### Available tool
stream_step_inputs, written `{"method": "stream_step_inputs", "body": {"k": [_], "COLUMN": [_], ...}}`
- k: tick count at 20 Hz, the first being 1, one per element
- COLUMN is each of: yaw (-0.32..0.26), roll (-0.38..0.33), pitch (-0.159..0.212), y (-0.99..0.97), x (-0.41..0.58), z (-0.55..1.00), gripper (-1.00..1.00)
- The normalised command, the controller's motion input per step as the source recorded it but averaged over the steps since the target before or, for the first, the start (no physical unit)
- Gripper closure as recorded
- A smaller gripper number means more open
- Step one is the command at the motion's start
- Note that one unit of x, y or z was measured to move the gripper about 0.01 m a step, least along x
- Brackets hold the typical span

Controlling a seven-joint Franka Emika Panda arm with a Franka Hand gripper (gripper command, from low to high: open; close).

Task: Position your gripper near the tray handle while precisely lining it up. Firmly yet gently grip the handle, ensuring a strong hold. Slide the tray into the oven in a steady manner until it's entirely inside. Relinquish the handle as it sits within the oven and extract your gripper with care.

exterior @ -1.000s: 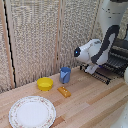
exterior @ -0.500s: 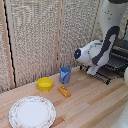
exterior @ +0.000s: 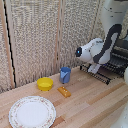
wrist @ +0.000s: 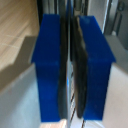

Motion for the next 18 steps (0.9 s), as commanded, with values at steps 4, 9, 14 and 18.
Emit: {"method": "stream_step_inputs", "body": {"k": [4, 9, 14, 18], "yaw": [0.022, 0.0, 0.0, 0.0], "roll": [-0.017, -0.026, -0.07, -0.039], "pitch": [-0.035, -0.008, -0.019, -0.042], "y": [-0.71, -0.73, -0.85, -0.87], "x": [-0.159, -0.069, -0.143, -0.224], "z": [0.44, 0.04, 0.11, 0.41], "gripper": [1.0, 1.0, 1.0, 1.0]}}
